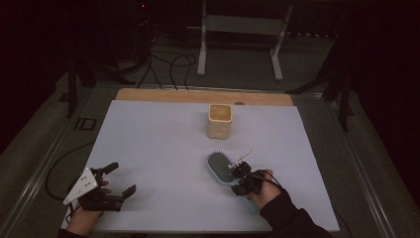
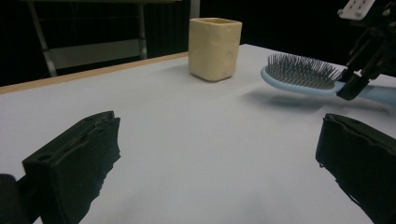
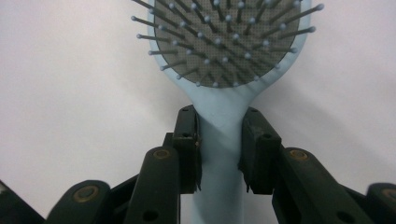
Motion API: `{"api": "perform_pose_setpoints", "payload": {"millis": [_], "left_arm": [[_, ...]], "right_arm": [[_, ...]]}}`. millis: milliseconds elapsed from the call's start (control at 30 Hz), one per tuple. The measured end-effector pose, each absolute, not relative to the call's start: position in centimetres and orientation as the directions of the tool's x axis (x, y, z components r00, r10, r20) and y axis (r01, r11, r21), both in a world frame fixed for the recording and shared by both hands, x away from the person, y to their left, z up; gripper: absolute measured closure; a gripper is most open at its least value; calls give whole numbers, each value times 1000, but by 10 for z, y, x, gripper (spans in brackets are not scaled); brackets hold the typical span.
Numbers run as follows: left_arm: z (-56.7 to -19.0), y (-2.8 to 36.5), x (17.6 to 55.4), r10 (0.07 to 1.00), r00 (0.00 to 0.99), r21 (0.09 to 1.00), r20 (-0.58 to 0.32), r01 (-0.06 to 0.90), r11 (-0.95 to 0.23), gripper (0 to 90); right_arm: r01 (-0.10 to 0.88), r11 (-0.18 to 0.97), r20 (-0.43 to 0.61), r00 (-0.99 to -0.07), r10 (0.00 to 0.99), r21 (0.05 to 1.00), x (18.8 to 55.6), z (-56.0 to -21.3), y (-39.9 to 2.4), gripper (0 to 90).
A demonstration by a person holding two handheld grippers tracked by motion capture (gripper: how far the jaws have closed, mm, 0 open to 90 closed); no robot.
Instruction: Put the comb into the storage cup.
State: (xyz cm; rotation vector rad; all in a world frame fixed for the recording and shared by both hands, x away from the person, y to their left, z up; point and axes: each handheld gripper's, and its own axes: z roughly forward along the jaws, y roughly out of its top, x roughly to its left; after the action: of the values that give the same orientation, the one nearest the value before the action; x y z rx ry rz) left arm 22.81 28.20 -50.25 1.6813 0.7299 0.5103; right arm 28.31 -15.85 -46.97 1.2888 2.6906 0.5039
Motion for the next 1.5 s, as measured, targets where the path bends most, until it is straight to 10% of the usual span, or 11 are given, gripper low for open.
{"api": "perform_pose_setpoints", "payload": {"millis": [1500], "left_arm": [[-504,282,229,703,708,971,-59,203,-123,0]], "right_arm": [[519,370,30,-609,793,771,287,-419,-168,705]]}}
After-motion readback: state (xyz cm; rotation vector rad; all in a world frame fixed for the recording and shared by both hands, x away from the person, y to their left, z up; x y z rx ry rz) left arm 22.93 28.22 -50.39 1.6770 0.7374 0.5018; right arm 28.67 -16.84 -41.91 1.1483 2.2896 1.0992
